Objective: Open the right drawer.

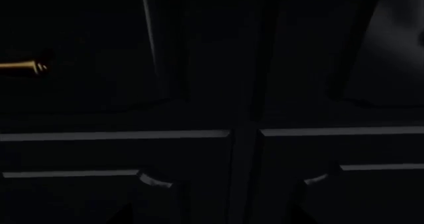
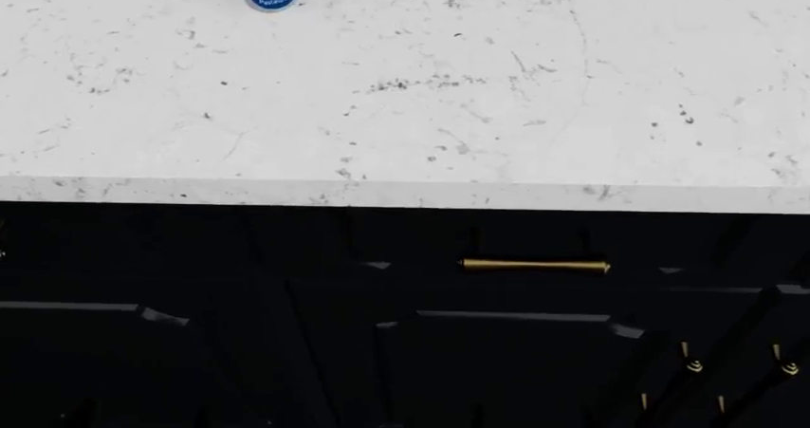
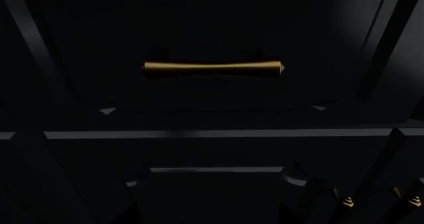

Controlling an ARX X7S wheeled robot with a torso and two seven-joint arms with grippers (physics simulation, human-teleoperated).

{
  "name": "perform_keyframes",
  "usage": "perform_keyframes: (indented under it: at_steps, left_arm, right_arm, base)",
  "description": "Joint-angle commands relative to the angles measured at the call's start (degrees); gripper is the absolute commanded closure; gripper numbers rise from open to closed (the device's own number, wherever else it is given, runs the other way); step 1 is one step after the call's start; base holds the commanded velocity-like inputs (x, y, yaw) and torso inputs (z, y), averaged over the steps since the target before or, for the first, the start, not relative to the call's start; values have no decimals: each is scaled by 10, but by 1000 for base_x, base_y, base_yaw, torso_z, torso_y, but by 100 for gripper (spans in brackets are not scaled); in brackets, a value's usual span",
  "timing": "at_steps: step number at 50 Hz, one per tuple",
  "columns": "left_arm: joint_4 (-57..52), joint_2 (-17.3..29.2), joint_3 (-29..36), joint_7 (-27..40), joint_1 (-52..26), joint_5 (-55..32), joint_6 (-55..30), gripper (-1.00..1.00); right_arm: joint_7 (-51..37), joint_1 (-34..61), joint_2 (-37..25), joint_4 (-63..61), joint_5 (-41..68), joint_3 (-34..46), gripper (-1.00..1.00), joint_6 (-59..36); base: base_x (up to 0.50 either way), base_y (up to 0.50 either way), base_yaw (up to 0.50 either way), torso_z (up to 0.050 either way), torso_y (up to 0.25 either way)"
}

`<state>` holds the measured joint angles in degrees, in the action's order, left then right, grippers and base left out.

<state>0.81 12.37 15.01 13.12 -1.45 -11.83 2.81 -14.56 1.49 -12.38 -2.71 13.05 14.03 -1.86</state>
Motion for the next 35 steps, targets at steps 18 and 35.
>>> perform_keyframes:
  at_steps: [18, 35]
  left_arm:
    - [-6, 7, 10, 6, 3, -2, 2, -100]
    - [0, 8, 10, 8, 2, -15, -2, -100]
  right_arm:
    - [-19, -5, -10, -17, 3, -6, -100, 6]
    - [-22, 53, -69, -11, -127, 68, -100, -75]
  base:
    - [0, 0, 0, 0, 0]
    - [0, 0, 0, 0, 0]
